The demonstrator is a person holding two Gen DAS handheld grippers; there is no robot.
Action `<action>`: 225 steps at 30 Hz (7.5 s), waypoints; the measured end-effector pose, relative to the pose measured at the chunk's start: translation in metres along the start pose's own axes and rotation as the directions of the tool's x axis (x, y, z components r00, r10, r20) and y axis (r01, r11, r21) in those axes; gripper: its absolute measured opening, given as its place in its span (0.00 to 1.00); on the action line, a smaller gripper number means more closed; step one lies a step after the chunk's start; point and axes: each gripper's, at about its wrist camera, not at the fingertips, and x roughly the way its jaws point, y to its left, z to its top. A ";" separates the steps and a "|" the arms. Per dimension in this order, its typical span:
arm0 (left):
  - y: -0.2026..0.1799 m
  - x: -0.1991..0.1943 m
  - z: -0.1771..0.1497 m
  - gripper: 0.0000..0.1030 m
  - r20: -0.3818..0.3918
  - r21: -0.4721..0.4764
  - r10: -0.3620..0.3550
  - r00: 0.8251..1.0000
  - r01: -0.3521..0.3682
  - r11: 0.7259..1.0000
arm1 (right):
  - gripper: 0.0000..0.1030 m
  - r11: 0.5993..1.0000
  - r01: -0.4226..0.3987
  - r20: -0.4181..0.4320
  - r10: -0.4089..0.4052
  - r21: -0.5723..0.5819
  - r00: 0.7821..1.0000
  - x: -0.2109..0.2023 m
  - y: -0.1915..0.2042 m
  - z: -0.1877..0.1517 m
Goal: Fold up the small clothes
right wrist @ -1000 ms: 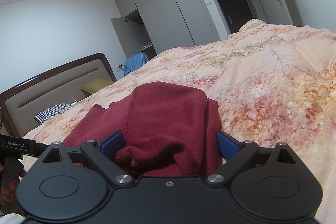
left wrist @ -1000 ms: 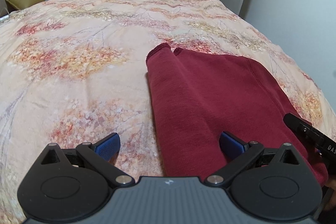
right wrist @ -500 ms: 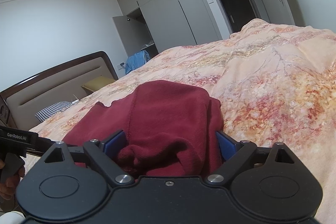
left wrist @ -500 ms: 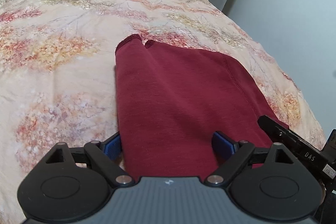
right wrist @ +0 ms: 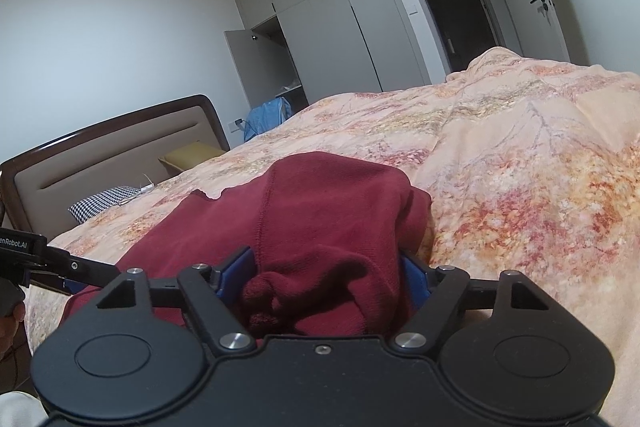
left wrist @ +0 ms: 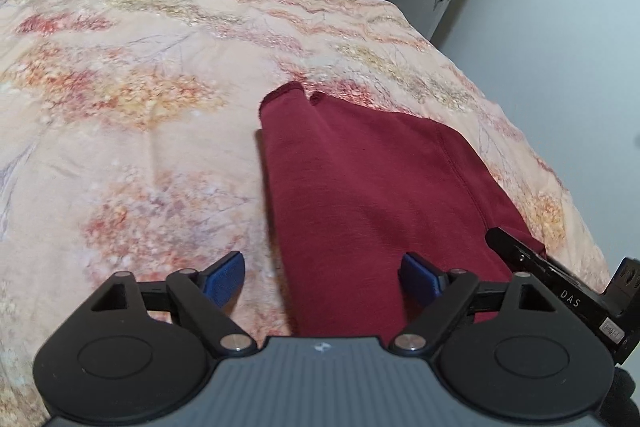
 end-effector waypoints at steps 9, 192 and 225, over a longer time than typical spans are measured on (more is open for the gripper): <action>0.036 0.012 0.005 0.70 -0.025 -0.209 -0.161 0.987 0.152 0.966 | 0.79 1.000 -0.008 -0.003 0.008 0.014 1.000 0.000 -0.002 0.000; 0.020 -0.223 -0.159 1.00 0.476 -0.102 0.388 0.789 -0.389 0.916 | 1.00 0.944 0.263 0.298 -0.197 -0.201 0.934 -0.135 0.246 -0.084; 0.022 -0.223 -0.160 1.00 0.467 -0.109 0.390 0.794 -0.386 0.916 | 1.00 0.944 0.263 0.291 -0.200 -0.198 0.936 -0.133 0.244 -0.086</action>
